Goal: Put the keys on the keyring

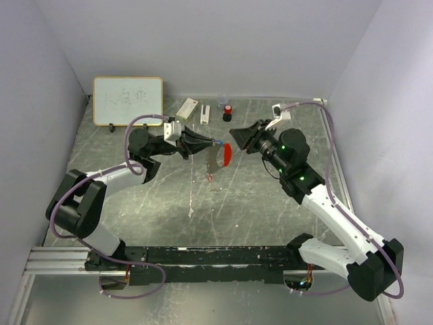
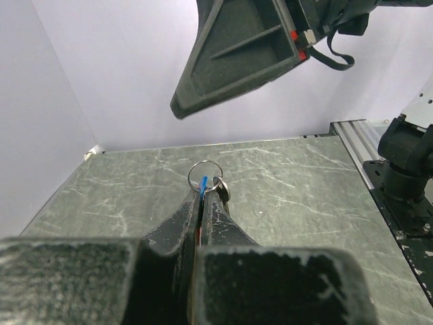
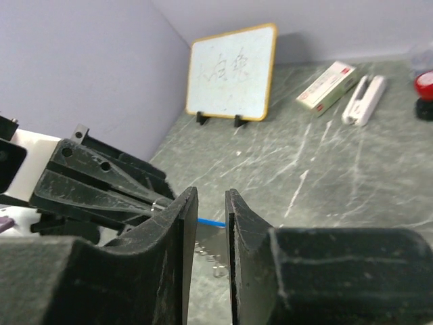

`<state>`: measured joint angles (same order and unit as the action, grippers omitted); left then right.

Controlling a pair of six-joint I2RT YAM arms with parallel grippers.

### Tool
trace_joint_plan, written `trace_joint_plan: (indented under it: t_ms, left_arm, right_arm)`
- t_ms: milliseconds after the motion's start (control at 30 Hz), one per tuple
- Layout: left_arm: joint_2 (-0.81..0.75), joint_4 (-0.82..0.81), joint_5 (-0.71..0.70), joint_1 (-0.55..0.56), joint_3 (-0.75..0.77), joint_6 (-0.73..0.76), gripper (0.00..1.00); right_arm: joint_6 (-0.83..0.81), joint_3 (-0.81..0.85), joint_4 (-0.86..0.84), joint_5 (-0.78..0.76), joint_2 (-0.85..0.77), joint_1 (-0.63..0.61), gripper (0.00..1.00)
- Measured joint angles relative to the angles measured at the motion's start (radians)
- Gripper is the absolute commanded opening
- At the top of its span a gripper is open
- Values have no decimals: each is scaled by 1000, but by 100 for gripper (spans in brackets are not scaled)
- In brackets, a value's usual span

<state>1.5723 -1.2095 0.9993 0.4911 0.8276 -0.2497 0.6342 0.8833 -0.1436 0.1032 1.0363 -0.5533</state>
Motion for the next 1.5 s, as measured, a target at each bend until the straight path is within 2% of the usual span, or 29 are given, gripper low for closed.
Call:
trace_joint_plan:
  t_ms: [133, 233, 333, 500, 733, 1067, 1333, 1500]
  left_arm:
    - [0, 0, 18, -5, 1, -3, 7]
    - [0, 33, 39, -6, 22, 3, 7]
    - [0, 62, 64, -9, 51, 7, 7]
    - [-4, 102, 109, -16, 78, 6, 7]
    - [-45, 190, 156, -19, 79, 35, 7]
    - [-58, 207, 211, -19, 79, 24, 7]
    - [-57, 196, 240, -19, 82, -6, 7]
    - [-48, 172, 256, -19, 88, -28, 7]
  right_arm:
    - [-123, -11, 0, -6, -34, 32, 35]
    - [-225, -37, -8, 26, -51, 47, 37]
    - [-330, -51, -6, 92, -49, 52, 36]
    - [-468, -51, -6, 214, -35, 53, 29]
    - [-615, -51, -5, 377, -33, 53, 29]
    - [-709, -46, 5, 560, 1, 53, 29]
    - [-727, -46, -2, 620, 33, 53, 27]
    - [-729, -46, -11, 641, 54, 53, 21]
